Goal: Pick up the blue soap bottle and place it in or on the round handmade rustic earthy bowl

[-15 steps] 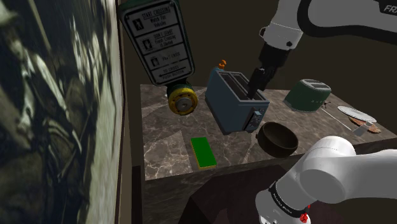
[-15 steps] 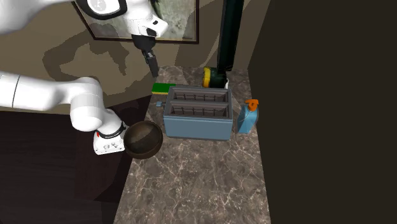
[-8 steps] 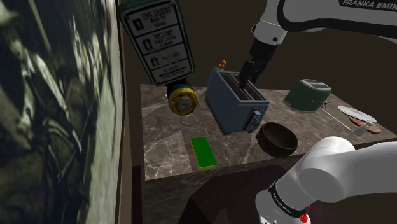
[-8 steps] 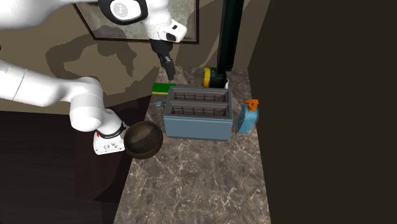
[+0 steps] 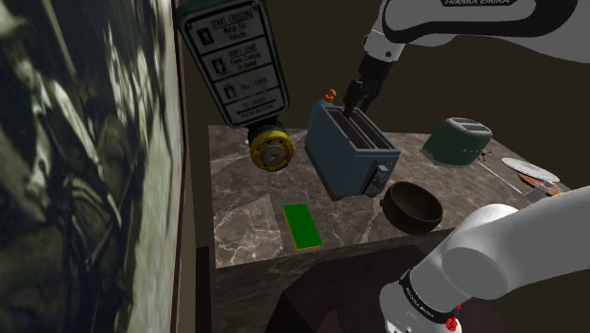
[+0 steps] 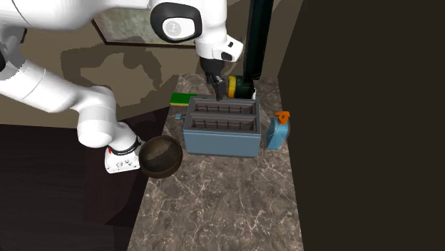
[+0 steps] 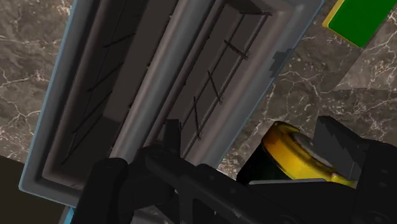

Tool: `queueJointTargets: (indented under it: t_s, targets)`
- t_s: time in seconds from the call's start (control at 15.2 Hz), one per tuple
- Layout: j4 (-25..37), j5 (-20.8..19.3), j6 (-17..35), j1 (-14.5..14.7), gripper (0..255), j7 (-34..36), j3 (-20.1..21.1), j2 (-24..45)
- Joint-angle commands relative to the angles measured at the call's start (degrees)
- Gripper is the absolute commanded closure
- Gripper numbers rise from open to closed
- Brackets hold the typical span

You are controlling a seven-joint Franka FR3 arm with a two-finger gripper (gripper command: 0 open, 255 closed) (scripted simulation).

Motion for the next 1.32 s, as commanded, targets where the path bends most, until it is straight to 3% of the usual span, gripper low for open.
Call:
queueJointTargets:
  t_s: [0.0,0.66,1.25]
  targets:
    - [2.82,0.28,1.53,-0.32,0,-1.15,-1.12,3.8]
    - [21.53,4.99,4.73,-2.76,0,-8.31,-6.23,23.81]
    - [44.05,11.54,1.53,-7.36,0,-13.41,-7.99,42.39]
